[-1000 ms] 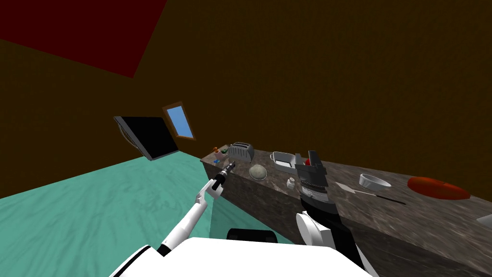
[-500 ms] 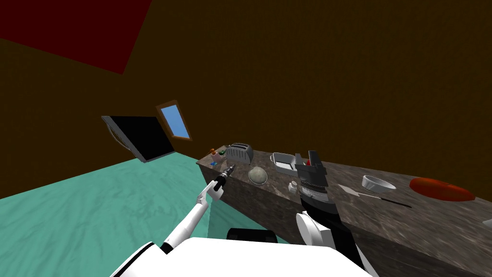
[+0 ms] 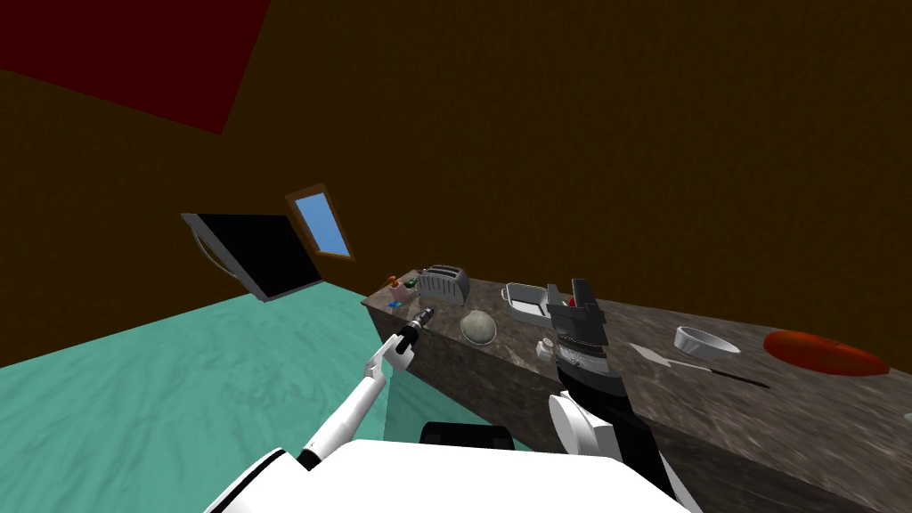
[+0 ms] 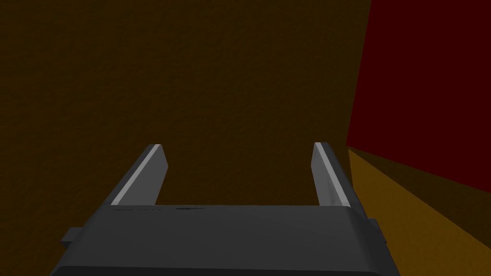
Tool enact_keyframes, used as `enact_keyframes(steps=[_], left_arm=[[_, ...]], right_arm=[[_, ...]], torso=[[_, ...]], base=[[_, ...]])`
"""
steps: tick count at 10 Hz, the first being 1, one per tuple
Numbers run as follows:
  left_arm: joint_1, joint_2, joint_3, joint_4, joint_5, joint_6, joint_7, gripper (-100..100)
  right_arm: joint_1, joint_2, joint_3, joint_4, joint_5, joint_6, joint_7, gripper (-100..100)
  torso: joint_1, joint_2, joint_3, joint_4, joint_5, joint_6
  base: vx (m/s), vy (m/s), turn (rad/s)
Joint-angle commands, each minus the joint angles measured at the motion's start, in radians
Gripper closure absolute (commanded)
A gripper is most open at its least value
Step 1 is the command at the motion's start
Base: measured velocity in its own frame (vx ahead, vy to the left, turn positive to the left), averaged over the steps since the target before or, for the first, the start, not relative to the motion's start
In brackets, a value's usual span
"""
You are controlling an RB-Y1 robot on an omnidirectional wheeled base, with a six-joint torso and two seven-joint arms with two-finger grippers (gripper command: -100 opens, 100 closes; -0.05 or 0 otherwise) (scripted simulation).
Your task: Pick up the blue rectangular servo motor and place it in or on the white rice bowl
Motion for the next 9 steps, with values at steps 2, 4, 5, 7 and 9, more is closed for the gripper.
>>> enact_keyframes(steps=[2, 4, 5, 7, 9], left_arm=[[-0.001, -0.001, -0.001, -0.001, 0.0, -0.001, 0.0, 100], [-0.001, -0.001, -0.001, -0.001, 0.0, -0.001, 0.001, 0], [-0.001, -0.001, -0.001, -0.001, 0.0, -0.001, 0.001, 100], [-0.01, 0.004, -0.002, -0.004, 0.013, 0.005, 0.004, 100], [-0.03, 0.018, -0.007, -0.011, 0.043, 0.019, 0.013, 100]], right_arm=[[0.0, 0.0, 0.0, 0.0, 0.0, 0.0, 0.0, 0], [0.0, 0.0, 0.0, 0.0, 0.0, 0.0, 0.0, 0], [0.0, 0.0, 0.0, 0.0, 0.0, 0.0, 0.0, 0], [0.0, 0.0, 0.0, 0.0, 0.0, 0.0, 0.0, 0], [0.0, 0.0, 0.0, 0.0, 0.0, 0.0, 0.0, 0]], torso=[[0.0, 0.0, 0.0, 0.0, 0.0, -0.001], [0.001, 0.0, 0.0, 0.0, 0.0, -0.001], [0.001, 0.0, 0.0, 0.0, 0.0, -0.001], [0.001, 0.0, 0.0, 0.0, 0.0, -0.001], [0.001, 0.01, 0.005, 0.001, -0.001, -0.002]], base=[[0.0, 0.0, -0.007], [0.0, 0.0, 0.0], [0.0, 0.0, 0.0], [-0.046, -0.002, -0.005], [-0.197, -0.016, -0.001]])
